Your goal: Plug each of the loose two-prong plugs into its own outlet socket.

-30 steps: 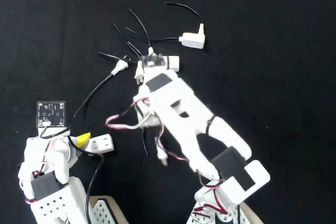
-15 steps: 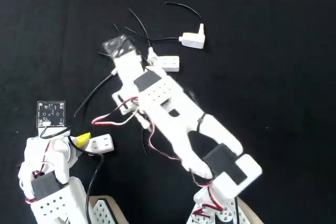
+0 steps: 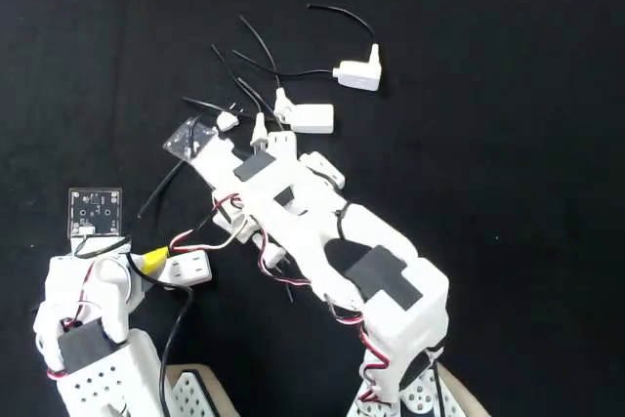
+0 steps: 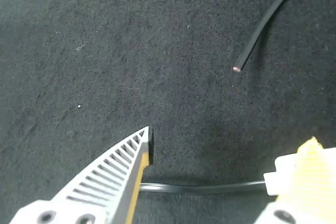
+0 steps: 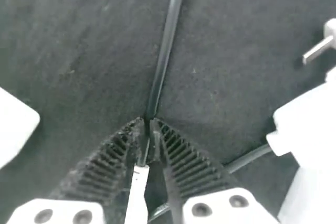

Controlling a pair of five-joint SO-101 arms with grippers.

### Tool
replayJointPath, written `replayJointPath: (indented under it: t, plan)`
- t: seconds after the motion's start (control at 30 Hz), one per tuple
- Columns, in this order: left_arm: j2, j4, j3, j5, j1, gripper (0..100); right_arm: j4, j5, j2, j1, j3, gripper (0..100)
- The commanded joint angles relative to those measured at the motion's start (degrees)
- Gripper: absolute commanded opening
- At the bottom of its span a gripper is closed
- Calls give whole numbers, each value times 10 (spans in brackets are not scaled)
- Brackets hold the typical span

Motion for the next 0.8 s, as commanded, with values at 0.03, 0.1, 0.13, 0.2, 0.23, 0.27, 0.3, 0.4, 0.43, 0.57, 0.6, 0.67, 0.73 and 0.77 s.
replayJointPath:
  t: [0.03, 0.1, 0.13, 0.2, 0.23, 0.27, 0.3, 0.4, 0.43, 0.57, 0.6, 0.67, 0.73, 0.77]
  plan:
    - [0, -11, -2, 3, -3, 411, 72, 38, -45, 0, -8, 89]
    - [0, -11, -2, 3, -3, 411, 117, 41, -64, 0, -20, 149]
    - [0, -11, -2, 3, -3, 411, 138, 47, -72, 0, -23, 167]
    - [0, -11, -2, 3, -3, 411, 173, 47, -89, -1, -32, 168]
    - [0, -11, -2, 3, -3, 411, 187, 43, -100, -2, -36, 161]
    - [0, -11, -2, 3, -3, 411, 200, 38, -110, -1, -37, 152]
    - [0, -11, -2, 3, -3, 411, 216, 36, -121, -1, -34, 140]
    - [0, -9, -2, 3, -3, 411, 218, 41, -140, -2, -4, 133]
    - [0, -9, -2, 3, -3, 411, 205, 42, -143, -3, 13, 139]
    - [0, -9, -2, 3, -3, 411, 139, 42, -141, 1, 66, 141]
    - [0, -9, -2, 3, -3, 411, 127, 42, -141, 1, 76, 141]
    - [0, -9, -2, 3, -3, 411, 118, 42, -141, 1, 88, 141]
    - [0, -9, -2, 3, -3, 411, 118, 42, -141, 1, 95, 140]
    - [0, -9, -2, 3, -3, 411, 118, 42, -141, 1, 98, 139]
